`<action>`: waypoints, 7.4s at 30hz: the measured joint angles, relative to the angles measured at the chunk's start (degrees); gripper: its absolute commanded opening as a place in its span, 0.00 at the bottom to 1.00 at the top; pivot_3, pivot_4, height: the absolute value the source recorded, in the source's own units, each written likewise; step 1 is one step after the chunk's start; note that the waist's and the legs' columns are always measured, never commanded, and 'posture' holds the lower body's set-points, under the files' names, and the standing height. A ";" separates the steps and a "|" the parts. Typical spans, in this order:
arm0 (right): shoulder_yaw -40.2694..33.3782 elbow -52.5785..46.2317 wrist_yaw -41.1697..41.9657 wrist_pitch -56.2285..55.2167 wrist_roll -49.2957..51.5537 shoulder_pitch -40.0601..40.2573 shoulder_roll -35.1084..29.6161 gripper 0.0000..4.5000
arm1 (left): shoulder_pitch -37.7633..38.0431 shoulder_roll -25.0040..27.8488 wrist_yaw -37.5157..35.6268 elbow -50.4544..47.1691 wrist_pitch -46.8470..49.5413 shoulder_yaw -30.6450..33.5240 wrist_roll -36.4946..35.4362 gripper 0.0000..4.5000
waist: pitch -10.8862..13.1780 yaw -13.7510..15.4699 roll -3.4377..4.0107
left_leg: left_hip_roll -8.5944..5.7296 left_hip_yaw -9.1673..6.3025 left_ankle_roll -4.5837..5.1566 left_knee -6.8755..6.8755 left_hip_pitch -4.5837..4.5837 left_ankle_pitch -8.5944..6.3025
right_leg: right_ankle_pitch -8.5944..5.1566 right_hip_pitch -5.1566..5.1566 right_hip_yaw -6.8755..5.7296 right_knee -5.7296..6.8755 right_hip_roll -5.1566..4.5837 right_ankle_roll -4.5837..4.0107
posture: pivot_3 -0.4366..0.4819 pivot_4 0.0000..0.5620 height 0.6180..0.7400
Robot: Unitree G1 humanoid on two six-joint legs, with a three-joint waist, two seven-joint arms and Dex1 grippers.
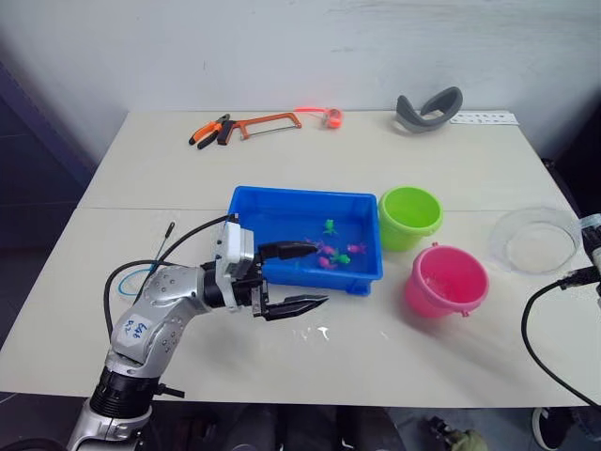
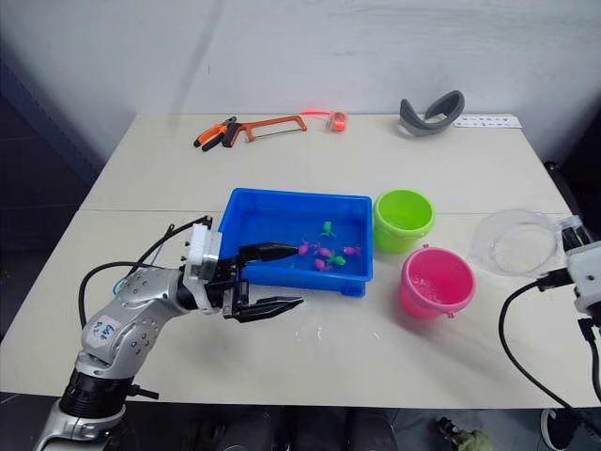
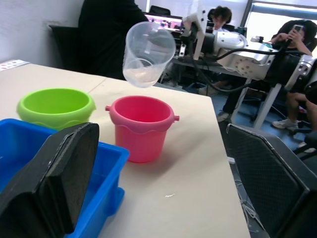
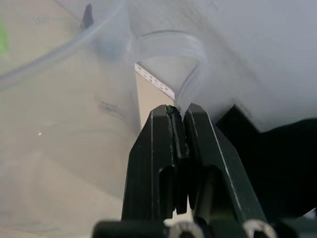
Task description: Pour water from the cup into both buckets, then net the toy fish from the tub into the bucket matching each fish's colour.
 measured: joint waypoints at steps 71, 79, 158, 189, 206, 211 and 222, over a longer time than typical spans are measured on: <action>47.37 44.04 -35.89 -30.33 -58.83 -52.56 -15.24 0.02 | -16.76 -4.28 7.52 13.68 -0.20 3.11 6.58 1.00 | 0.27 -1.44 -0.24 | -0.02 -0.07 -0.09 -0.04 -0.21 0.11 | 0.02 -0.10 -0.15 0.06 0.07 0.03 | 0.48 0.27 1.00; 48.07 45.30 -42.37 -31.59 -61.43 -53.34 -15.72 0.02 | -16.56 -4.47 7.53 13.68 -0.21 3.11 6.58 1.00 | 0.28 -1.40 -0.25 | -0.02 -0.07 -0.10 -0.04 -0.22 0.12 | 0.02 -0.10 -0.15 0.06 0.08 0.03 | 0.48 0.27 1.00; 22.25 -29.59 33.23 19.46 27.92 -3.86 -0.22 0.99 | 33.07 4.32 11.76 10.93 -8.50 45.23 1.59 1.00 | 0.31 -1.12 -0.65 | 0.37 -0.09 -0.05 -0.03 -0.08 -0.39 | -0.01 -0.03 -0.08 -0.28 -0.16 -0.12 | 0.48 0.27 1.00; 27.39 -24.08 37.56 12.23 19.75 -7.23 3.73 0.99 | -18.95 16.35 25.16 58.25 10.83 12.20 21.39 1.00 | 0.18 -1.25 -1.21 | -0.11 0.22 0.15 0.01 -0.08 -0.40 | 0.01 -0.24 -1.13 0.33 -0.29 0.02 | 0.48 0.27 1.00; 26.76 -27.28 33.65 15.33 19.34 -8.14 1.84 1.00 | -28.62 13.42 22.04 75.80 6.35 8.05 28.12 0.01 | 0.22 0.22 -1.35 | -0.19 0.15 0.23 0.44 -0.06 -0.34 | 0.00 -0.07 -1.14 0.53 -0.83 0.04 | 0.48 0.27 1.00; 25.21 -27.59 32.91 16.20 19.39 -8.55 1.08 1.00 | -26.59 13.69 20.72 75.86 5.26 9.62 27.72 0.01 | 0.01 0.13 -1.00 | -0.20 0.15 0.27 0.43 -0.02 -0.36 | 0.01 -0.05 -1.13 0.54 -0.86 0.05 | 0.48 0.27 1.00; 25.92 -30.44 31.29 24.45 25.17 -15.15 -1.37 1.00 | -19.69 16.72 -3.46 60.93 -9.52 15.23 18.01 0.01 | 0.46 -0.13 -1.63 | -0.02 -0.22 0.15 0.83 -0.49 -0.38 | 0.00 -0.24 -0.96 0.53 -0.83 0.01 | 0.48 0.27 1.00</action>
